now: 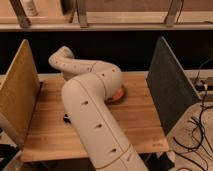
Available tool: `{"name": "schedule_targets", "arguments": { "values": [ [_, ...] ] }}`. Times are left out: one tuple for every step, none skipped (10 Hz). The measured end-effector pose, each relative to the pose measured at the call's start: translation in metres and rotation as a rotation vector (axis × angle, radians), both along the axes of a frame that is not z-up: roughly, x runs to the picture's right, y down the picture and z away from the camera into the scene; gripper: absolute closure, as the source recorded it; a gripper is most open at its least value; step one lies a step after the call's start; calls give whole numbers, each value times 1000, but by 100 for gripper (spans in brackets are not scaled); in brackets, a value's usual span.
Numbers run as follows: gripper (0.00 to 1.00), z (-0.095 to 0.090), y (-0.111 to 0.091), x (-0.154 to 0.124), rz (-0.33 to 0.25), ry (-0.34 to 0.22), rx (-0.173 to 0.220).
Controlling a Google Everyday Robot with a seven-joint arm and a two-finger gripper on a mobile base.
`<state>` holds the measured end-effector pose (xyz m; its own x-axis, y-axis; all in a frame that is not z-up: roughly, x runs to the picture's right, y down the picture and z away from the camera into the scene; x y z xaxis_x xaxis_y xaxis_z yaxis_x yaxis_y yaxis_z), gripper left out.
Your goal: Place the pepper in the ceramic bowl
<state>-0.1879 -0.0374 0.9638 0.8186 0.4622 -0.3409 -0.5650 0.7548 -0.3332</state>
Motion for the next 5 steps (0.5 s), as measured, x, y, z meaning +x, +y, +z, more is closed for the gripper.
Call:
{"name": "schedule_targets", "arguments": {
  "values": [
    [20, 0, 0, 3, 4, 6, -5],
    [20, -1, 4, 0, 4, -8, -21],
    [20, -3, 9, -3, 6, -25, -40],
    [20, -3, 10, -3, 6, -28, -46],
    [20, -3, 10, -3, 5, -29, -46]
  ]
}}
